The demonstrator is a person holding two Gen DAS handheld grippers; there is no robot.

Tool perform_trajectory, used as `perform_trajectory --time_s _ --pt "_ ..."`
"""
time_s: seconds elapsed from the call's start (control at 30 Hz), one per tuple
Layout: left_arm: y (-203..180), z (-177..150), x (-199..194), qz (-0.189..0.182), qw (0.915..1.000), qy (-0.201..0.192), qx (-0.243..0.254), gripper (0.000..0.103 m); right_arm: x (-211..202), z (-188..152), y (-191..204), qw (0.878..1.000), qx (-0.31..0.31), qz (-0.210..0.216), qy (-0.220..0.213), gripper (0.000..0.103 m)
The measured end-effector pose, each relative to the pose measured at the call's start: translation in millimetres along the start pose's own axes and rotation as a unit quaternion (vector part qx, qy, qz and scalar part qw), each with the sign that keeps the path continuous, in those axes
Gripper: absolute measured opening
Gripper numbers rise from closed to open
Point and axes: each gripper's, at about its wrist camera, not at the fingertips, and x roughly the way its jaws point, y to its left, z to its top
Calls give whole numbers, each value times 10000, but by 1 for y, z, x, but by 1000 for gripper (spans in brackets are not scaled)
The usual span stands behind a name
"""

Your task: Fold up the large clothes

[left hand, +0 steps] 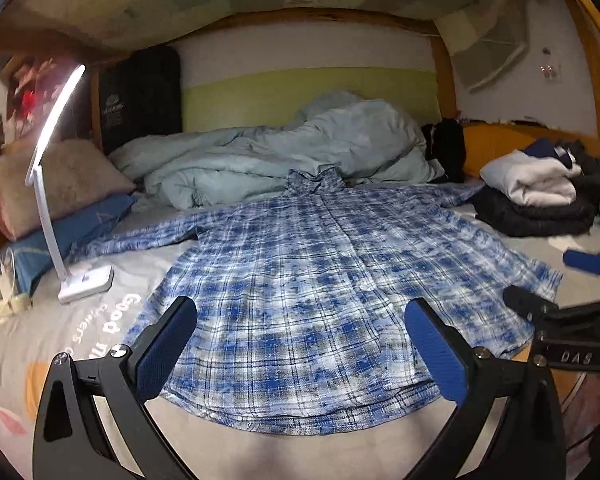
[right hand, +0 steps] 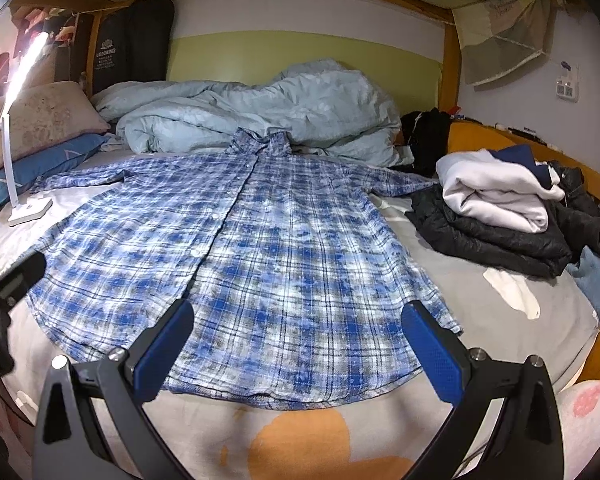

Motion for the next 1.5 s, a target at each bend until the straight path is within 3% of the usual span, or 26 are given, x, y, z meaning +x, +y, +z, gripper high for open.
perform_trajectory --time_s 0.3,0.57,0.67,0.83,1.0,1.17,1.37,1.5 --pt "7 0 15 4 9989 470 -39 103 2 -1 2 10000 -26 -67 0 103" --pt "-4 -2 14 -94 9985 472 254 103 5 -1 -2 9999 76 54 88 103" --pt "-3 -1 14 -220 9984 476 212 103 3 -2 1 9999 -62 -129 -28 103" --pt "2 1 9 262 9992 287 44 103 1 -1 2 9998 -85 -156 -112 103" --pt "9 4 9 62 9993 372 -64 103 -2 0 0 9996 -41 -170 -203 103" --pt "4 1 16 -172 9973 707 53 103 -3 0 -2 9996 91 -171 -222 103" --pt "3 2 13 -273 9974 667 55 103 -10 2 -8 9977 184 -480 -442 103" --pt "5 2 12 -279 9974 662 26 103 -10 3 -8 9984 152 -329 -428 103"
